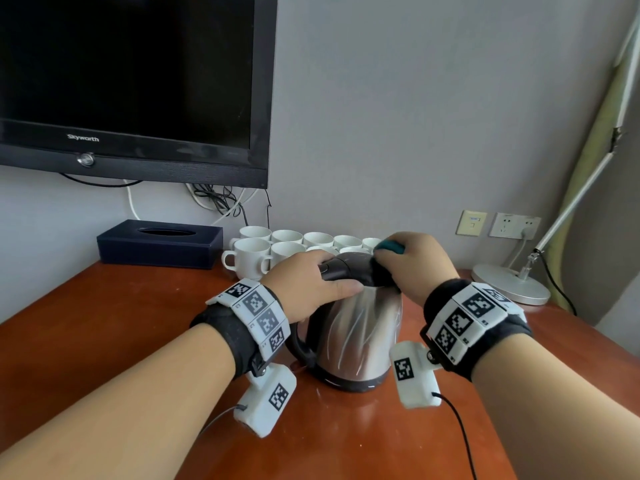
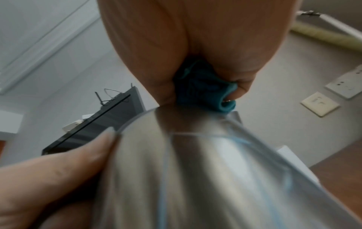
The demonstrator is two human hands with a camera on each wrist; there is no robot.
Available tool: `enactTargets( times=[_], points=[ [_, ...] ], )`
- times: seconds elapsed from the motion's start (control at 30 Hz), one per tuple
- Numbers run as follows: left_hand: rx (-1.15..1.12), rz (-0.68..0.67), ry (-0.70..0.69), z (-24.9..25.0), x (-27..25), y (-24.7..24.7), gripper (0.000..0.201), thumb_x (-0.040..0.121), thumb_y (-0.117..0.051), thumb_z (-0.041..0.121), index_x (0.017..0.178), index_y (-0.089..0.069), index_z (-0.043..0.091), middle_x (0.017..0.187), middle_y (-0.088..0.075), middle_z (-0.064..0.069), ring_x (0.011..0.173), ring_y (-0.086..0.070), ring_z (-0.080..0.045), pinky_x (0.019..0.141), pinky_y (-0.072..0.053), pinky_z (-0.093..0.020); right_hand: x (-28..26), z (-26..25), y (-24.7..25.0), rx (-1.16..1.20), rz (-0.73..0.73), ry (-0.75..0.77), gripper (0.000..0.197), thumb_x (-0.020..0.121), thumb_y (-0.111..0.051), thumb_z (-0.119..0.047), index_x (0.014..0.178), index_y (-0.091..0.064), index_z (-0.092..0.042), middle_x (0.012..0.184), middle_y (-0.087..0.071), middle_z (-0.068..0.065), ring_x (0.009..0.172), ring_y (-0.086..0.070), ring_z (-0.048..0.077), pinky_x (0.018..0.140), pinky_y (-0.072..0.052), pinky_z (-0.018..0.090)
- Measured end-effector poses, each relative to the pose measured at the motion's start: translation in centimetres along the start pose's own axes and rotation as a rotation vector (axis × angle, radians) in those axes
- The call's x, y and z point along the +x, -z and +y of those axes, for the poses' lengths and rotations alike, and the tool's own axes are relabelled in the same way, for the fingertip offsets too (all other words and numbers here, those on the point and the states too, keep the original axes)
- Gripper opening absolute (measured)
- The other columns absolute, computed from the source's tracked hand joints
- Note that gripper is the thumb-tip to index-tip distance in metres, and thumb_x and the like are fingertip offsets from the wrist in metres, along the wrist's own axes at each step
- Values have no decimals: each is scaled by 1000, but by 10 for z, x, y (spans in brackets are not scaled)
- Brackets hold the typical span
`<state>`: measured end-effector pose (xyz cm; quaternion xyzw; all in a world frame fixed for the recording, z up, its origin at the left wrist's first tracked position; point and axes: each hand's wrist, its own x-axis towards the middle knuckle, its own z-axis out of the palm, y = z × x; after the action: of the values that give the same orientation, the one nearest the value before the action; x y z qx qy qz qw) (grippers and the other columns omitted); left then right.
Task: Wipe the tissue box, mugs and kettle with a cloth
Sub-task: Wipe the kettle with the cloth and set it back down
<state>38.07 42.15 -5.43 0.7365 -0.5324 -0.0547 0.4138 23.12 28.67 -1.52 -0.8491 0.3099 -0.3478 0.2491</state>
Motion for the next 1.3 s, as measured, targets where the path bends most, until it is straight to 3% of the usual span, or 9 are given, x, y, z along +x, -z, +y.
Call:
enactTargets(
  times=[0.1, 0.2, 0.43, 0.57, 0.73, 0.87, 1.03, 1.2, 1.3],
  points=[
    [1, -11, 20, 1, 1, -1, 32, 81, -79, 60, 84, -62, 33, 64, -63, 18, 55, -55, 4, 51, -38, -15, -3, -22, -11, -54, -73, 123, 11, 91, -64, -18, 91, -74, -18, 89, -66, -1, 85, -63, 22, 69, -48, 29],
    [25, -51, -19, 2, 3, -2, 32, 85, -76, 59, 81, -61, 31, 72, -67, 10, 65, -60, -5, 61, -46, -27, -7, -40, -25, -182, -110, 201, 15, 94, -58, -21, 98, -73, -18, 99, -59, 2, 91, -59, 25, 77, -47, 33],
    [14, -12, 25, 1, 1, -1, 37, 81, -77, 64, 92, -68, 31, 80, -71, 10, 76, -65, -6, 68, -49, -29, 7, -27, -15, -130, -95, 80, 13, 92, -61, -25, 91, -73, -20, 88, -72, 2, 89, -67, 28, 81, -55, 37],
    [-1, 7, 35, 3, -3, 0, 39, 82, -78, 61, 99, -69, 27, 79, -68, 8, 59, -58, 1, 60, -46, -27, 17, -11, -6, -115, -74, -50, 16, 93, -62, -23, 96, -75, -14, 89, -73, 8, 88, -67, 30, 78, -54, 34],
    [18, 5, 30, 5, -3, 0, 40, 81, -77, 63, 98, -68, 28, 85, -70, 8, 79, -65, -8, 71, -50, -29, 17, 4, 3, -63, -63, -156, 13, 93, -65, -20, 86, -73, -14, 63, -59, 1, 58, -53, 19, 52, -38, 26],
    [8, 0, 23, 4, -2, 0, 35, 82, -78, 60, 90, -65, 28, 77, -67, 11, 72, -61, -3, 65, -44, -24, 18, -18, -5, -95, -100, -38, 11, 93, -63, -17, 90, -74, -19, 86, -71, 2, 85, -65, 24, 66, -45, 28],
    [2, -82, -7, 7, -1, 0, 25, 88, -74, 55, 84, -63, 33, 70, -67, 19, 64, -60, 13, 55, -40, -8, 18, -51, -29, -207, -263, 118, 14, 91, -60, -23, 86, -72, -25, 90, -72, -2, 87, -66, 21, 77, -54, 33],
    [-19, -80, 50, 7, -1, 3, 32, 86, -74, 58, 82, -63, 28, 69, -64, 12, 65, -60, -4, 60, -42, -23, 32, -51, -18, -261, -277, 52, 14, 92, -64, -27, 95, -76, -20, 88, -72, -3, 83, -64, 18, 63, -45, 24],
    [-9, -55, 67, 6, -2, 3, 38, 85, -74, 62, 94, -67, 25, 80, -68, 8, 74, -65, -10, 66, -49, -27, 40, -36, -11, -243, -252, -36, 16, 91, -67, -30, 99, -78, -20, 91, -73, -1, 89, -68, 22, 72, -51, 28]
  ],
)
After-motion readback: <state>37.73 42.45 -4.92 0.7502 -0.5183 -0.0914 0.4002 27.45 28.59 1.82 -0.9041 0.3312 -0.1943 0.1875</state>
